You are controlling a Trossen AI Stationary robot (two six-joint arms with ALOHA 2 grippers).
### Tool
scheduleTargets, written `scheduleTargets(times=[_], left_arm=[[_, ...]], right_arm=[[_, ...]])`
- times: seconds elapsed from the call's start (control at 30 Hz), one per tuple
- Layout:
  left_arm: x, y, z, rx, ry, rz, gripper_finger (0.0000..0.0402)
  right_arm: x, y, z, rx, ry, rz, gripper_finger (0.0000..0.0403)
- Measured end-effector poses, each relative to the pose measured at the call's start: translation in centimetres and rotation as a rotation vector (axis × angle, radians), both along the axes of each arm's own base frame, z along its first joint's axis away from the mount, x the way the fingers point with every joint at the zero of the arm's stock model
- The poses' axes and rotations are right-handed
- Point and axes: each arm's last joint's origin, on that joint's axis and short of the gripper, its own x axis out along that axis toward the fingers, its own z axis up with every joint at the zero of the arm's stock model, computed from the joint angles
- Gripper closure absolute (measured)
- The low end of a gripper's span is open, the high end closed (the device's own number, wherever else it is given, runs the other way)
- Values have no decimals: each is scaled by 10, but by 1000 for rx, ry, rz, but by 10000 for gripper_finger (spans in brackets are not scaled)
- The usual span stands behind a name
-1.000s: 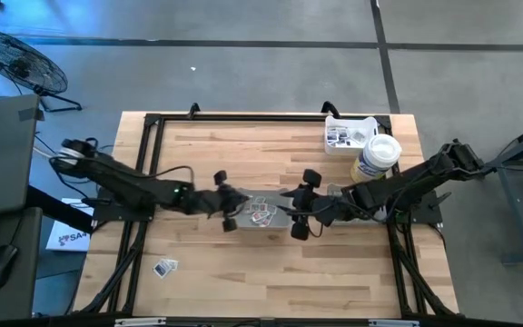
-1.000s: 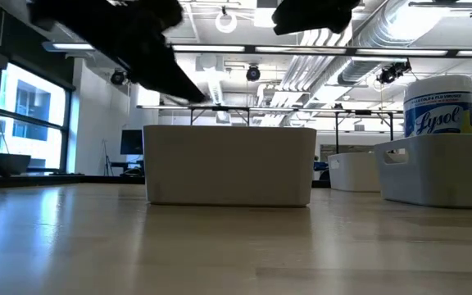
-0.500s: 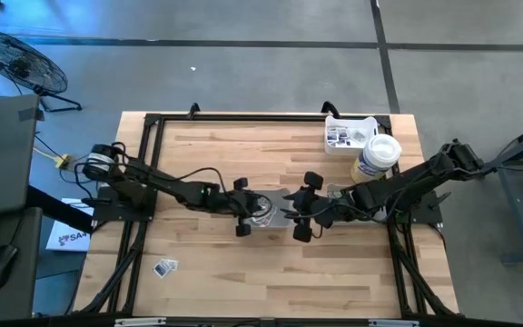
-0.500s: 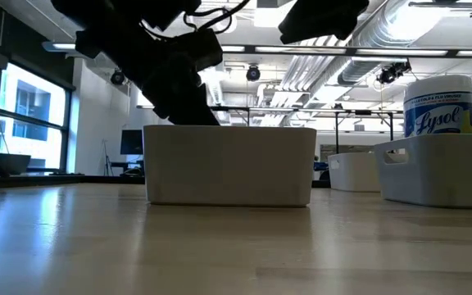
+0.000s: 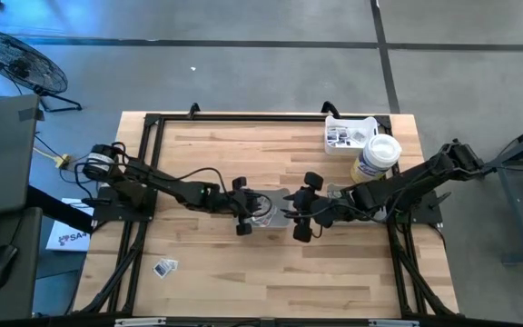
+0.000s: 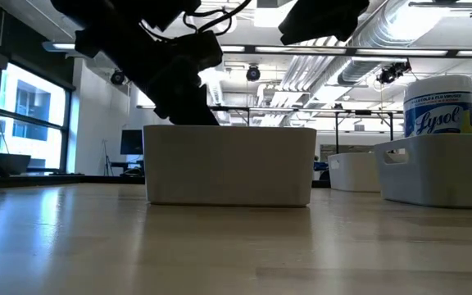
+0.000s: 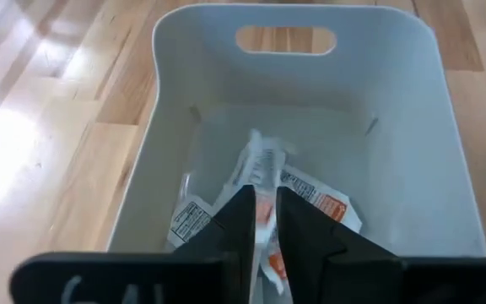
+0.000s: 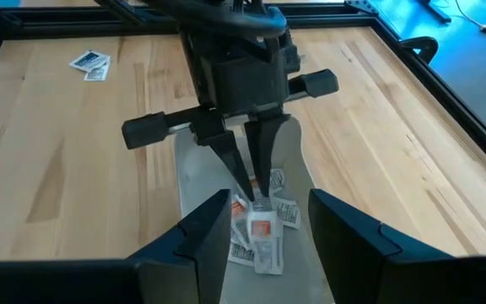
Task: Pick & Place First Aid Supplies
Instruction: Put the orange pad into the left gray bin, then put the blue pad into the white bin
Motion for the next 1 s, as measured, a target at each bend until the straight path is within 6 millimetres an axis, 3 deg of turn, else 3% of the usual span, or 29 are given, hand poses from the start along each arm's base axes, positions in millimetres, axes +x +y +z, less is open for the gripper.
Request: scheduleTargets(times=[0.37, 0.67, 0.83, 1.0], left_arm=[[2, -1, 5, -14, -40, 2, 344], [14, -8, 38, -143, -22, -83, 344], [7, -35, 72, -90, 105, -119, 344], [-24, -78, 96, -19, 314, -126, 364]], right_arm=[[0, 0, 0, 0, 0, -1, 249], [0, 0, 0, 7, 0, -2, 249], [0, 0, 0, 9, 3, 2, 249], [-1, 1, -1, 22, 13, 2, 249]])
